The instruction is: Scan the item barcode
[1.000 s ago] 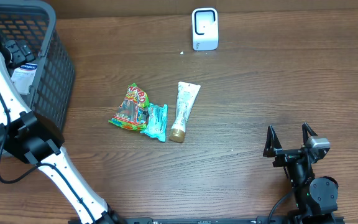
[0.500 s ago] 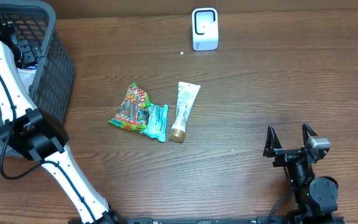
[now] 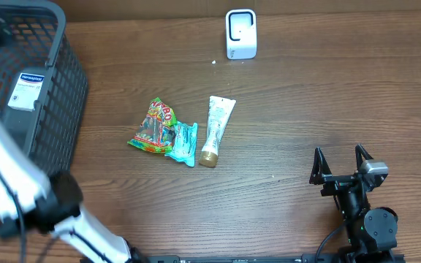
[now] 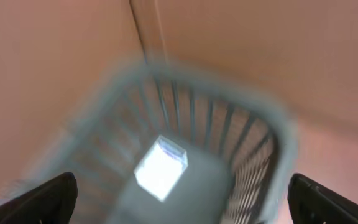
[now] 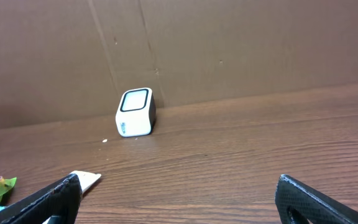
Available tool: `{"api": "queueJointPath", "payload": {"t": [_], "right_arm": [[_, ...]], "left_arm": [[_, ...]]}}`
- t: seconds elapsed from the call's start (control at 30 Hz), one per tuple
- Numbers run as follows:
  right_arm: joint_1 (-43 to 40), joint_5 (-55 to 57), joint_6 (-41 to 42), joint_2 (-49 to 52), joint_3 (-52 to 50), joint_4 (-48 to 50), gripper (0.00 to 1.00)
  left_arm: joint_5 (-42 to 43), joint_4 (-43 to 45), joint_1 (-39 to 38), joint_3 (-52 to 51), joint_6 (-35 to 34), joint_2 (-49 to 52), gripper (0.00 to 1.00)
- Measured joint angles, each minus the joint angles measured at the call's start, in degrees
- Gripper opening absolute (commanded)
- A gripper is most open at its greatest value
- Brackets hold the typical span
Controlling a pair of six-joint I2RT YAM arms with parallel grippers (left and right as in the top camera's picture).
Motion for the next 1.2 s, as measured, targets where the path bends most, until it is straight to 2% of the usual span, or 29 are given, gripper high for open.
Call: {"api": "queueJointPath", "payload": {"t": [0.1,0.23,0.4,0.5,0.6,0.63,0.73,0.77,1.03,1.2], "right_arm": [[0.0,0.0,0.0,0.0,0.0,0.0,1.00],[0.0,0.0,0.0,0.0,0.0,0.0,1.00],[0.0,0.0,0.0,0.0,0.0,0.0,1.00],[0.0,0.0,0.0,0.0,0.0,0.0,1.00],[0.0,0.0,0.0,0.0,0.0,0.0,1.00],[0.0,0.0,0.0,0.0,0.0,0.0,1.00],[0.0,0.0,0.0,0.0,0.0,0.0,1.00],[0.0,0.0,0.0,0.0,0.0,0.0,1.00],[0.0,0.0,0.0,0.0,0.0,0.0,1.00],[0.0,0.0,0.0,0.0,0.0,0.0,1.00]], "left_arm": [[0.5,2.4,0.0,1.8,0.0,-8.0,1.00],[0.9,-2.6,0.0,3.2,0.2,-13.7,1.00],[1.1,-16.0,0.0,2.4,1.4,-11.7,0.96],[1.3,-20.8,0.2,0.0,1.1,-9.0,0.93],[1.3,-20.9,1.2,-4.1,-1.2,-8.1,0.75],[1.3,-21.0,1.7,-5.6,-2.4,-8.1,0.64],[0.6,-20.9,4.0,-11.4,-4.7,-8.2,0.22],[0.3,-20.9,4.9,-13.6,-5.0,-8.2,0.05],[1.9,-17.2,12.9,-31.6,-7.8,-8.0,0.04],[3.6,-16.7,18.5,-38.8,-8.9,-8.0,0.04]]}}
